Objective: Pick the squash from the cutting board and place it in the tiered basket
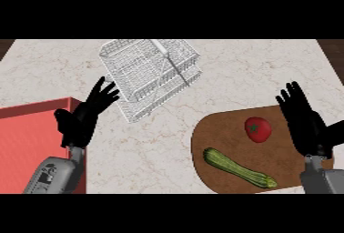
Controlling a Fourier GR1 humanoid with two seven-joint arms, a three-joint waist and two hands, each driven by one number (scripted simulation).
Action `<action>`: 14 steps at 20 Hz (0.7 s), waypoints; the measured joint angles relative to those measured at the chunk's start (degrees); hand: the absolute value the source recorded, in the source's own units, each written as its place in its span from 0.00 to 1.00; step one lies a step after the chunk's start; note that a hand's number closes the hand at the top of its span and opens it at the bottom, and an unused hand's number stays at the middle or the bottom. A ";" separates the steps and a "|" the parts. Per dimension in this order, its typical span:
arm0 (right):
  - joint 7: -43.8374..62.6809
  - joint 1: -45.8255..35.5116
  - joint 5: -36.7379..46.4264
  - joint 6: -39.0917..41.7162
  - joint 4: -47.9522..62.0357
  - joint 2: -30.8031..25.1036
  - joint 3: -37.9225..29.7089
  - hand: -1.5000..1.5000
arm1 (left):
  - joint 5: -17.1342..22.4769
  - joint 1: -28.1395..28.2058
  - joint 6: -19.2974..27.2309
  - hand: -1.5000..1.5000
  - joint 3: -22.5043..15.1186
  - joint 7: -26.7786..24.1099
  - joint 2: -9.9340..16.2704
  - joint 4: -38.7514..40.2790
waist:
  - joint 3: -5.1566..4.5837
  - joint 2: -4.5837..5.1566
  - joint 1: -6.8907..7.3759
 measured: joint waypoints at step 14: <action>-14.62 4.02 14.34 25.09 -18.20 -6.47 19.32 0.00 | 5.29 5.33 -4.18 0.50 4.88 4.95 5.02 -4.95 | 0.68 -1.54 0.59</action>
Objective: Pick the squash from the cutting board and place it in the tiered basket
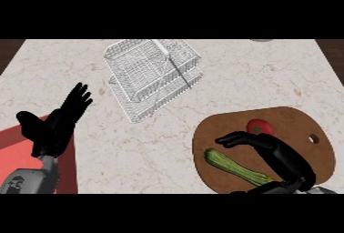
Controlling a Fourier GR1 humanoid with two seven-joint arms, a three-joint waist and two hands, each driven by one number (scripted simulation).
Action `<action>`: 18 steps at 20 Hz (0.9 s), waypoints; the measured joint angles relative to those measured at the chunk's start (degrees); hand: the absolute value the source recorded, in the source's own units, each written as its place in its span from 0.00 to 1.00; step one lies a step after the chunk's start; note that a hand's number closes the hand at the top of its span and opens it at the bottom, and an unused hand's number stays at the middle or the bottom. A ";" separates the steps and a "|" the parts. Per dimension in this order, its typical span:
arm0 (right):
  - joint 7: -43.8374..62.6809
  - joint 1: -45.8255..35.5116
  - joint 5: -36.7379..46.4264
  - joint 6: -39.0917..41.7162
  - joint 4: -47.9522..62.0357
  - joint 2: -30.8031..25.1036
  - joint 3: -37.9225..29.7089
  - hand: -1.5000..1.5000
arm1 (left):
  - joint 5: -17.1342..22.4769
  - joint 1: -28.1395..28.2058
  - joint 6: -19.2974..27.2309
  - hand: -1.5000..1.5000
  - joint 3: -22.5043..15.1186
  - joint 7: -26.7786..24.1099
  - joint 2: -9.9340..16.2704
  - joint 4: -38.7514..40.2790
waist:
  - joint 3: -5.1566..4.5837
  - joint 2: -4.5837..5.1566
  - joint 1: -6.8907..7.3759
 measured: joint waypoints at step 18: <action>-0.37 -5.70 26.85 16.72 -21.92 -30.98 -3.80 0.00 | 0.66 2.31 -1.86 0.50 2.14 1.01 1.45 -1.75 | -0.15 0.09 -0.92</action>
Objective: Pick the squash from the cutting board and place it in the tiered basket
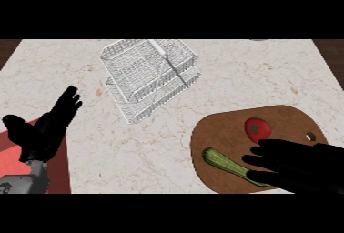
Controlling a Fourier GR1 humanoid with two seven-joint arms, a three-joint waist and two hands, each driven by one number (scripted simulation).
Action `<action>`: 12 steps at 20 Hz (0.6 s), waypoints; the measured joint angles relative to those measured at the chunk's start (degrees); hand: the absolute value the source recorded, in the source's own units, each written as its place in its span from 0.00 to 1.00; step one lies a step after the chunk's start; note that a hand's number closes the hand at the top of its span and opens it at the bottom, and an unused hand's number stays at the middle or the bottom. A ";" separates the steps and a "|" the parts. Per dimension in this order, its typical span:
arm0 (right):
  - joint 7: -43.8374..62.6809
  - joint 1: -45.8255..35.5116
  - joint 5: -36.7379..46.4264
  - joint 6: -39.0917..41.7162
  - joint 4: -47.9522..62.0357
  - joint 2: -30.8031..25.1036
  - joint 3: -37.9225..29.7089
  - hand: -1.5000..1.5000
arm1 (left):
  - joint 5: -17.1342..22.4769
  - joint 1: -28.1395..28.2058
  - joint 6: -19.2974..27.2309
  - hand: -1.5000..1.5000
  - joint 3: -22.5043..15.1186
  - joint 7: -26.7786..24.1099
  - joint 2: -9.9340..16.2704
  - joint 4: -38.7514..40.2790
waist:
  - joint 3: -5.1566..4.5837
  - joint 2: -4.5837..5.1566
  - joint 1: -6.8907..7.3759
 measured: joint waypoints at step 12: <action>9.84 6.01 18.48 0.23 -3.34 11.46 9.73 0.00 | -1.58 1.40 -1.61 0.50 1.50 0.50 -1.55 -1.92 | 0.09 0.32 0.61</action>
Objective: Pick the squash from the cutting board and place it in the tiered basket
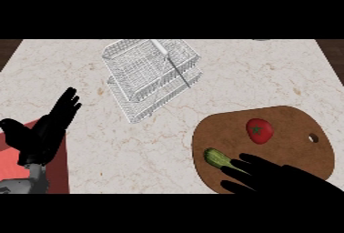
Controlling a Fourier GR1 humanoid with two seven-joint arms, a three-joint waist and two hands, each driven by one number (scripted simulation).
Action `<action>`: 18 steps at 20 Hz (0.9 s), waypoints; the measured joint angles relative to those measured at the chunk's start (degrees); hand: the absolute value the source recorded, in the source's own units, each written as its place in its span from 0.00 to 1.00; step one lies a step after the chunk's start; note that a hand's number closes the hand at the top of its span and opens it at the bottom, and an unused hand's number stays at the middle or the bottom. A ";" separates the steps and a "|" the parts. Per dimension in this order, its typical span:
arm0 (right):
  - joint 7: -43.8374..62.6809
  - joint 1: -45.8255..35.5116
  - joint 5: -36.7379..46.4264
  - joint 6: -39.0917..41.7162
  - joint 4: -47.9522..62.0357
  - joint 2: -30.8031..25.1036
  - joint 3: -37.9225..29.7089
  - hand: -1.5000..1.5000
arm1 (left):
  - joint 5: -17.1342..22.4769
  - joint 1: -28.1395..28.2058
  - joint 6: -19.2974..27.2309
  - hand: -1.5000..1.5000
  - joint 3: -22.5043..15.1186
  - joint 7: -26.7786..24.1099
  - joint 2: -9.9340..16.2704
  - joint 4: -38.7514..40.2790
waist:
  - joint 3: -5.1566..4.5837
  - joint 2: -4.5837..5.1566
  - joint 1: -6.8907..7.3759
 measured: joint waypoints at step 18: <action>-11.91 -0.68 22.02 -14.04 22.35 12.78 1.87 0.00 | -1.60 -0.07 -3.22 0.50 3.20 2.14 -2.25 -0.44 | -0.06 0.12 0.04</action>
